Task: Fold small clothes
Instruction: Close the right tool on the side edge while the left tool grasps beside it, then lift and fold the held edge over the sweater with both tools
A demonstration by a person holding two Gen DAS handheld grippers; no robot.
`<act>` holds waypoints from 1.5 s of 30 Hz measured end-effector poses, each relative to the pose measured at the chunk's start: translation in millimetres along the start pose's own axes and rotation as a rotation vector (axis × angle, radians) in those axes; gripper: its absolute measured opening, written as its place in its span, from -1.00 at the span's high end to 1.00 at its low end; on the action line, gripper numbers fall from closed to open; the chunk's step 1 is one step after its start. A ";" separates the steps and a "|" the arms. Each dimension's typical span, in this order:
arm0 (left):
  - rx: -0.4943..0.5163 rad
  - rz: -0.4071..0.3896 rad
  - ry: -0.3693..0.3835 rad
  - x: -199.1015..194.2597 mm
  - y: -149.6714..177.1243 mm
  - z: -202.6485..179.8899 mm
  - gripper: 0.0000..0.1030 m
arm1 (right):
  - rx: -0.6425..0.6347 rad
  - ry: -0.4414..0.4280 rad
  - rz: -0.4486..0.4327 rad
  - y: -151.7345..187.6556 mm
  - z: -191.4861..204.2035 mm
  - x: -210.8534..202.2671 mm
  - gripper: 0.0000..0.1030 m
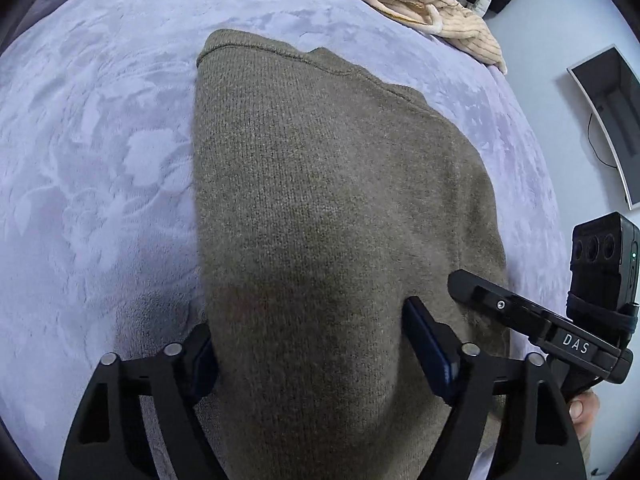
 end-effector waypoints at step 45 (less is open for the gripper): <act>0.149 -0.106 -0.124 -131.3 140.4 9.2 -0.04 | -0.225 0.115 -0.090 114.7 147.9 -83.9 0.39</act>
Point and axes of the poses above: each gripper's, at about its wrist camera, not at the fingertips, and x roughly the way its jaws point, z to its left, y to its underside, the point moved 7 cm from there along x, roughly the way its jaws point, and after that the axes turned 8 degrees about -x, right-handed, at the moved point
